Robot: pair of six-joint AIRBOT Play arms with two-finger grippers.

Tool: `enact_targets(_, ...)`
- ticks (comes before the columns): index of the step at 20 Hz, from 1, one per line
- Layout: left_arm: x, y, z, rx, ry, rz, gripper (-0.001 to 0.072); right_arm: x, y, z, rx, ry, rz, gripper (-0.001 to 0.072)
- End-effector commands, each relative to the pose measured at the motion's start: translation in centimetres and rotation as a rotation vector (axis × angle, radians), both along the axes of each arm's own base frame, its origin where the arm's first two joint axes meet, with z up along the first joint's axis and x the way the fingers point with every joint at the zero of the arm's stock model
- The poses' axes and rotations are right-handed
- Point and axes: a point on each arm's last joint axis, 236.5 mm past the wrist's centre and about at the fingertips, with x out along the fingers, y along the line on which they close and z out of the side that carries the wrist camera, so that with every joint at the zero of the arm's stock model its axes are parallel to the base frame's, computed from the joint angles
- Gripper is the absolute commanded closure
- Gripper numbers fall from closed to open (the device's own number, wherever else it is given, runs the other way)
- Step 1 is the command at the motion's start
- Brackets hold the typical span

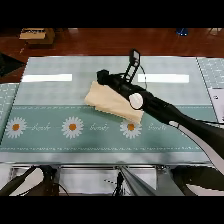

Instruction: Fold the shirts.

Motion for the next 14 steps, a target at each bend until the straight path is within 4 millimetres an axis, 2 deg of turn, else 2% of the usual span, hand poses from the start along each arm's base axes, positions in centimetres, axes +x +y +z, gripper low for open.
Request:
enact_targets(1, -0.2, -0.1, -0.8, -0.009, 0.020, -0.002, 0.0687, 2.6, -5.1, 4.7, -0.037, -0.133, -0.078, 0.0224)
enact_targets(3, -0.2, -0.1, -0.8, -0.009, 0.020, -0.002, 0.0687, 3.6, -10.6, 6.5, -0.146, -0.153, -0.089, 0.0230)
enact_targets(4, -0.2, -0.1, -0.8, -0.009, 0.020, -0.002, 0.0687, 3.4, -13.6, 6.4, -0.232, -0.128, -0.069, 0.0231)
enact_targets(5, -0.2, -0.1, -0.8, -0.004, 0.016, -0.007, 0.0686, 2.6, -17.5, 5.0, -0.345, -0.053, -0.043, 0.0231)
enact_targets(6, -0.2, -0.1, -0.9, -0.004, 0.016, -0.007, 0.0686, 0.8, -22.3, 2.2, -0.481, 0.087, -0.024, 0.0231)
enact_targets(7, -0.2, -0.1, -0.9, 0.000, 0.013, -0.011, 0.0686, -1.9, -27.5, -0.9, -0.609, 0.271, -0.028, 0.0233)
enact_targets(9, -0.2, -0.1, -0.9, 0.000, 0.013, -0.011, 0.0686, -10.0, -38.4, -5.9, -0.820, 0.718, -0.093, 0.0263)
enact_targets(10, -0.2, -0.1, -0.9, 0.000, 0.013, -0.011, 0.0686, -13.4, -41.9, -7.2, -0.843, 0.877, -0.124, 0.0260)
enact_targets(11, -0.2, -0.1, -0.9, 0.000, 0.012, -0.010, 0.0686, -15.4, -42.8, -8.3, -0.775, 0.963, -0.137, 0.0223)
enact_targets(12, -0.1, 0.0, -0.8, 0.001, 0.010, -0.007, 0.0686, -16.1, -41.8, -9.5, -0.634, 0.998, -0.138, 0.0172)
enact_targets(14, 0.0, 0.0, -0.8, 0.001, 0.008, -0.005, 0.0686, -14.5, -38.3, -11.3, -0.355, 0.943, -0.150, 0.0171)
